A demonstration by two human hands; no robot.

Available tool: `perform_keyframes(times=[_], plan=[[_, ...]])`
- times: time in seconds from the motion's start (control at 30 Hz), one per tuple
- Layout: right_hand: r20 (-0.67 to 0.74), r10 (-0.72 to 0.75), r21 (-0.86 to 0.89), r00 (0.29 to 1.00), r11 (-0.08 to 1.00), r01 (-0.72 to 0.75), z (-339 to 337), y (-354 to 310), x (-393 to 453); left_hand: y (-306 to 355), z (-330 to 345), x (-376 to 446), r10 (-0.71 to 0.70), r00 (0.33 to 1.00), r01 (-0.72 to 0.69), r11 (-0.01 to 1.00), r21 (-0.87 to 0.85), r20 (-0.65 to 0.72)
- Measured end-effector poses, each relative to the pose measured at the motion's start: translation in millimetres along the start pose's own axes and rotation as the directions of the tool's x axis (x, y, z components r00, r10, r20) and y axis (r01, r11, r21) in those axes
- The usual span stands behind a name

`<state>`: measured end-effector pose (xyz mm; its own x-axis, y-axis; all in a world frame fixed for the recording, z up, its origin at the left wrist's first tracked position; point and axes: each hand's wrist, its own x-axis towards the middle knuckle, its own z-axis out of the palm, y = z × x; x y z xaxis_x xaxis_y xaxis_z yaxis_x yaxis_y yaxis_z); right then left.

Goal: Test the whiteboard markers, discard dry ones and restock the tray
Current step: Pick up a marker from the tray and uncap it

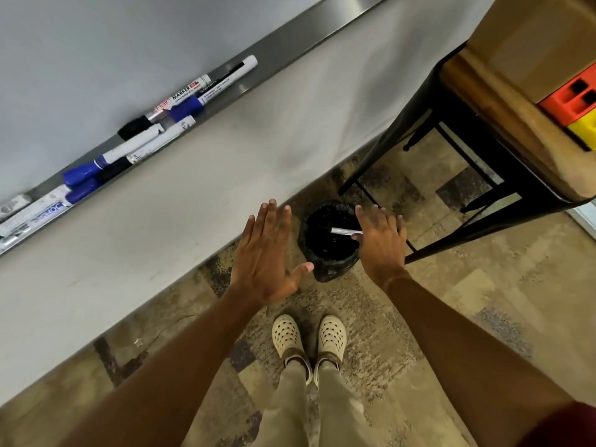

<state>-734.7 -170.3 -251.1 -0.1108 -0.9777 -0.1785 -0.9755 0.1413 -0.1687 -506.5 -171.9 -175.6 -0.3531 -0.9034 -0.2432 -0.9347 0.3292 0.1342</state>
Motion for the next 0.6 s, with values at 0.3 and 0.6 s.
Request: perform_keyframes(times=[0.3, 0.6], plan=[[-0.038, -0.027, 0.01, 0.999, 1.0, 0.027, -28.2, 0.3, -2.0, -3.3, -16.7, -5.6, -0.019, 1.0, 0.019, 1.0, -0.012, -0.005], [-0.141, -0.126, 0.045, 0.982, 0.99, 0.133, -84.3, -37.5, -14.3, 0.5, -58.8, -29.7, -0.075, 0.996, 0.076, 0.997, 0.003, -0.055]])
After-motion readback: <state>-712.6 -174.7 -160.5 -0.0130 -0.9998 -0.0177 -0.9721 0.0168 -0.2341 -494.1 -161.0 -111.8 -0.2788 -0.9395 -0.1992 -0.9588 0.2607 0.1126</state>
